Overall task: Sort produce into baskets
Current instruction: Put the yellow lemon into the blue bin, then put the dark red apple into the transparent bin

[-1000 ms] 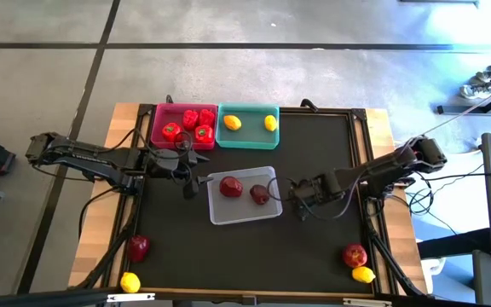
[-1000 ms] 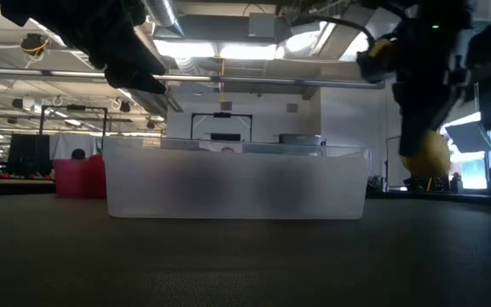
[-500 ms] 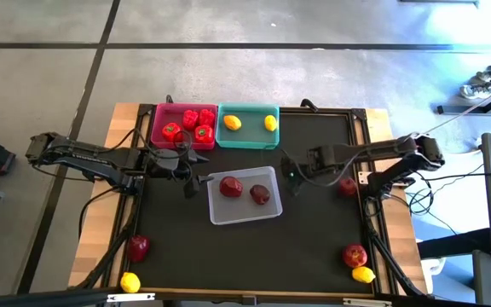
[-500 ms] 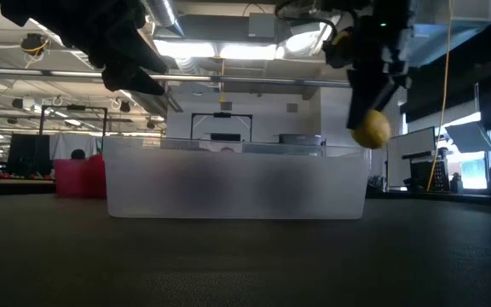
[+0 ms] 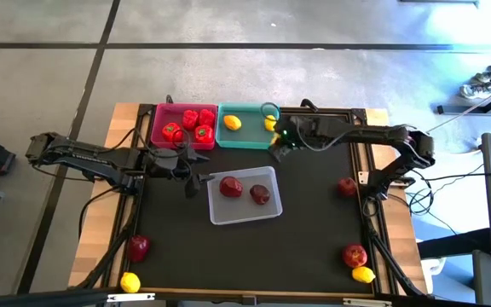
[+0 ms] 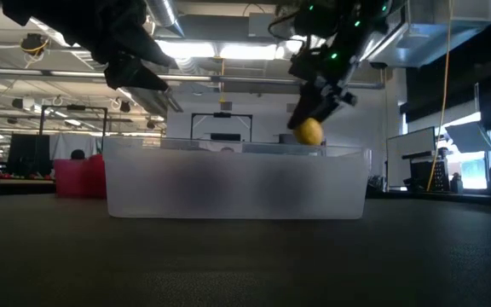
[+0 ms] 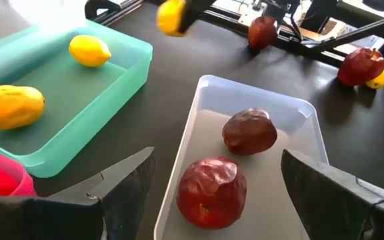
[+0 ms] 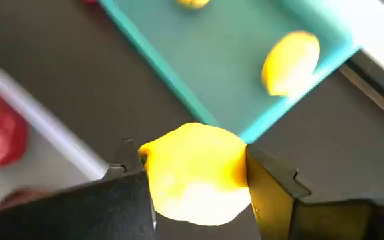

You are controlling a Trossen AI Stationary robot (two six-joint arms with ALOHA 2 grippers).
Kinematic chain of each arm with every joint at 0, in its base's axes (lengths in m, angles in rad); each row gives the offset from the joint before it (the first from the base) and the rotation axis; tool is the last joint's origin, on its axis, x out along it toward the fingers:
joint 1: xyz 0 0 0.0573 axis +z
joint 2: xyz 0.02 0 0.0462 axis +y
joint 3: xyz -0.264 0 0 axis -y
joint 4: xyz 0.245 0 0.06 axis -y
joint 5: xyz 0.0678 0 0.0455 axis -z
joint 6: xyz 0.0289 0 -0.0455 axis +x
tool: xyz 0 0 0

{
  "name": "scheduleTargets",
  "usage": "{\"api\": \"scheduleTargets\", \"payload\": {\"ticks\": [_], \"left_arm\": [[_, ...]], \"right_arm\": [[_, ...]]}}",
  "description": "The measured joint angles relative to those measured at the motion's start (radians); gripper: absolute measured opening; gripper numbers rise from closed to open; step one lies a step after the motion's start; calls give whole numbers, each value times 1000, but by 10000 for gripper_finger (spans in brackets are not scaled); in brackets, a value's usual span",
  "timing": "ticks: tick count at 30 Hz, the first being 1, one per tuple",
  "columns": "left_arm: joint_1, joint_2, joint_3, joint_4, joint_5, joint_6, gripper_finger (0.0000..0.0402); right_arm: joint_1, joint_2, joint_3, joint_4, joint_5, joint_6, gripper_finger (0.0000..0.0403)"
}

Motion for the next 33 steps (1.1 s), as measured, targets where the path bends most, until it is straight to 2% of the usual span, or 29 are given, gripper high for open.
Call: {"api": "scheduleTargets", "payload": {"ticks": [8,11,22,25,33], "left_arm": [[0,0,0,9,-14,3,317],[0,0,0,7,-15,3,317],[0,0,0,6,-17,11,317],[0,0,0,3,-17,25,317],[-1,0,0,2,-10,54,318]], "right_arm": [[-118,117,0,219,0,-159,123],[-150,162,0,280,-1,-170,128],[-175,239,0,310,0,-165,154],[-174,241,0,307,-1,-165,178],[-174,235,0,300,-11,-183,271]]}}
